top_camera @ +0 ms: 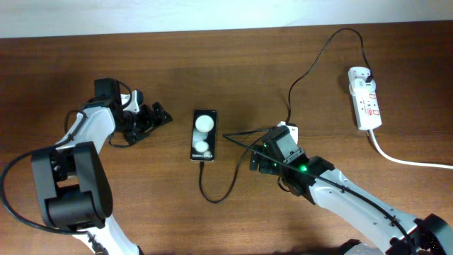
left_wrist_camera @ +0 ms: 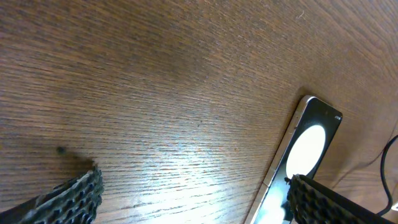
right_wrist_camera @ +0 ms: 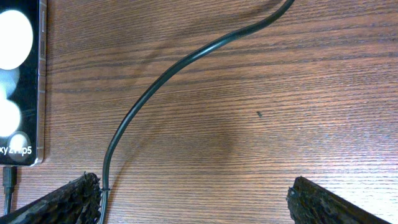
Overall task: Plug charger to phone and switch on socket
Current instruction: 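Open the left gripper and move it away from the phone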
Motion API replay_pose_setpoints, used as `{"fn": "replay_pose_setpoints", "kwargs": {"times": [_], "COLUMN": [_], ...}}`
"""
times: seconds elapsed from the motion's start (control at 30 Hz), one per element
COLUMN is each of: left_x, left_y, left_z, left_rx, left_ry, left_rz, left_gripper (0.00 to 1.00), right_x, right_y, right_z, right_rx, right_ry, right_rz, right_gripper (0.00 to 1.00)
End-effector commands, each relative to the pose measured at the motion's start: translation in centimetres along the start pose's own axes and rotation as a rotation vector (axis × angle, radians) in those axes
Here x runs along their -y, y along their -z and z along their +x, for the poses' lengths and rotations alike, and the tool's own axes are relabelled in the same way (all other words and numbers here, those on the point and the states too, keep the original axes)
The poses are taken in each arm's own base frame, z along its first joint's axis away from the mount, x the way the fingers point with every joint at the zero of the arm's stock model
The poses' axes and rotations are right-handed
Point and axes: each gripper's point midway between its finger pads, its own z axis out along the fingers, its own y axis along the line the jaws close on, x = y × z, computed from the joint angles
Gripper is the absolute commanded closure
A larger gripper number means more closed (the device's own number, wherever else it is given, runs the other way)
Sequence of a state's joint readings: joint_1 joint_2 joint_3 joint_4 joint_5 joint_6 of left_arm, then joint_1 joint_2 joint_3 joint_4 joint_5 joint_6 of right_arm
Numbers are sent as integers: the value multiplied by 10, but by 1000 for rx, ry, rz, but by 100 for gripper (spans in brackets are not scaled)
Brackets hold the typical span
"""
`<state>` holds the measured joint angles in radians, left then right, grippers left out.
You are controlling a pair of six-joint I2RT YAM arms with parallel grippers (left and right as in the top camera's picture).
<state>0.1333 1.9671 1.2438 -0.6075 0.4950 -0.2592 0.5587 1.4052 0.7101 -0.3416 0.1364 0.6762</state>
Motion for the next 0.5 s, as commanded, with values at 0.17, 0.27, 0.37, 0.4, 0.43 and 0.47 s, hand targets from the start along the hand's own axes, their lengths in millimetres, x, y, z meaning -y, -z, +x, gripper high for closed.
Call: {"fn": "replay_pose_setpoints", "kwargs": {"times": [0.17,0.27,0.37,0.4,0.43,0.47], "left_x": [-13,-13,-13,-13,-13,-13], "left_y": [-3,-3,-3,-3,-3,-3], "left_z": [5,5,5,5,5,5], "left_rx": [-10,-10,-10,-10,-10,-10], "left_ry": [25,25,25,25,25,25], "left_rz": [-52,-52,-52,-52,-52,-52], "left_gripper": [1,1,1,1,1,1], "right_x": [1,1,1,0,-2,-3], "right_y": [2,2,2,2,2,2], "right_z": [-1,-1,-1,-1,0,1], "right_rx": [3,3,3,1,-6,-11], "right_ry": [3,3,3,3,3,3], "right_rz": [-2,-2,-3,-6,-15,-21], "right_gripper": [1,1,1,1,1,1]}}
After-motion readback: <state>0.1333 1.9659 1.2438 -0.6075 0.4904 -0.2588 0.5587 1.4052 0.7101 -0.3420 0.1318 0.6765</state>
